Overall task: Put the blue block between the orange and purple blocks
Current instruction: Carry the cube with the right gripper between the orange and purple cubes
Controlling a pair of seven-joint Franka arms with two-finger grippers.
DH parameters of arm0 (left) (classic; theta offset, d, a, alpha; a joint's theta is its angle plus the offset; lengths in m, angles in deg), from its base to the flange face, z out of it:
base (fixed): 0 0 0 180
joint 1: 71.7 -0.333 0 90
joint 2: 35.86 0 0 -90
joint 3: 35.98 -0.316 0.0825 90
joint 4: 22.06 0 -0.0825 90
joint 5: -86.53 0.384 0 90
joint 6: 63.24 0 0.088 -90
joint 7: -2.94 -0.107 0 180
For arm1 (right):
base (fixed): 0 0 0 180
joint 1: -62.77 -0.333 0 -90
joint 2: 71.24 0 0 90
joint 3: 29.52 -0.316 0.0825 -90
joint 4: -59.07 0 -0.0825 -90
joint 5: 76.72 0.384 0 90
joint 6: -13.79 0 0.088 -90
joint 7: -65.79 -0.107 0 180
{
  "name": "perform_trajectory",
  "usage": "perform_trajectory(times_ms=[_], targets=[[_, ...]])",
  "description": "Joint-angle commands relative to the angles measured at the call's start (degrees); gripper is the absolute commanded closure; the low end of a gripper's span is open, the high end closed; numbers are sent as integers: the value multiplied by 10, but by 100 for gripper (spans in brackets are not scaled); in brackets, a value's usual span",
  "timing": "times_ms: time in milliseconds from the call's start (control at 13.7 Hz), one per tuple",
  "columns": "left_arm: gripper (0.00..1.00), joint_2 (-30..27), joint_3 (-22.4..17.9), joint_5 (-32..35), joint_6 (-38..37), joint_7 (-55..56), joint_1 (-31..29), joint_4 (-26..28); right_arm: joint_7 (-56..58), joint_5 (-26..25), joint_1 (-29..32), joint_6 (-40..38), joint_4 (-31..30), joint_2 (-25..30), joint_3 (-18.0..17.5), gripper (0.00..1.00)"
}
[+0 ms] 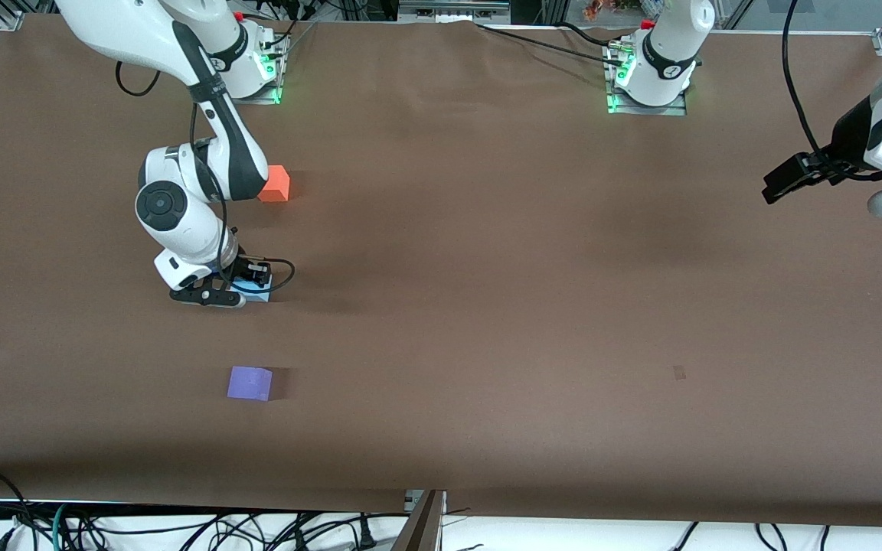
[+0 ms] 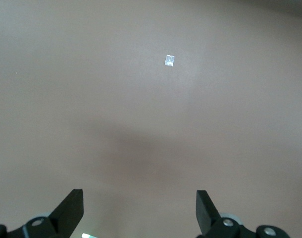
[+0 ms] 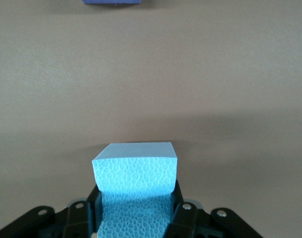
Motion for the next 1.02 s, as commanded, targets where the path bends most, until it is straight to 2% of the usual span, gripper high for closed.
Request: perform_trajectory(times_ms=[0, 146, 219, 292, 438, 584, 803, 949], targets=[[0, -6, 8, -7, 3, 0, 0, 2, -6, 6, -4, 36, -16, -6, -1, 76], [0, -5, 8, -7, 3, 0, -1, 2, -7, 6, -5, 36, -16, -7, -2, 67], [0, -3, 8, -8, 3, 0, -1, 3, -7, 7, -5, 36, -16, -7, -2, 51], [0, 3, 8, -4, 4, -2, -1, 2, -8, 7, -5, 34, -15, -6, -2, 13], [0, 4, 8, -4, 4, -2, -1, 1, -1, 7, -7, 29, -8, 1, -2, 3], [0, 4, 8, -3, 4, -2, -1, 1, 14, 3, -6, -15, 26, 22, 0, 1], [0, 4, 8, -3, 4, -2, -1, 1, 62, 3, -5, -219, 162, 26, 8, 1], [0, 4, 8, -3, 4, -1, -1, 1, 98, -2, -5, -316, 247, 26, 17, 1]])
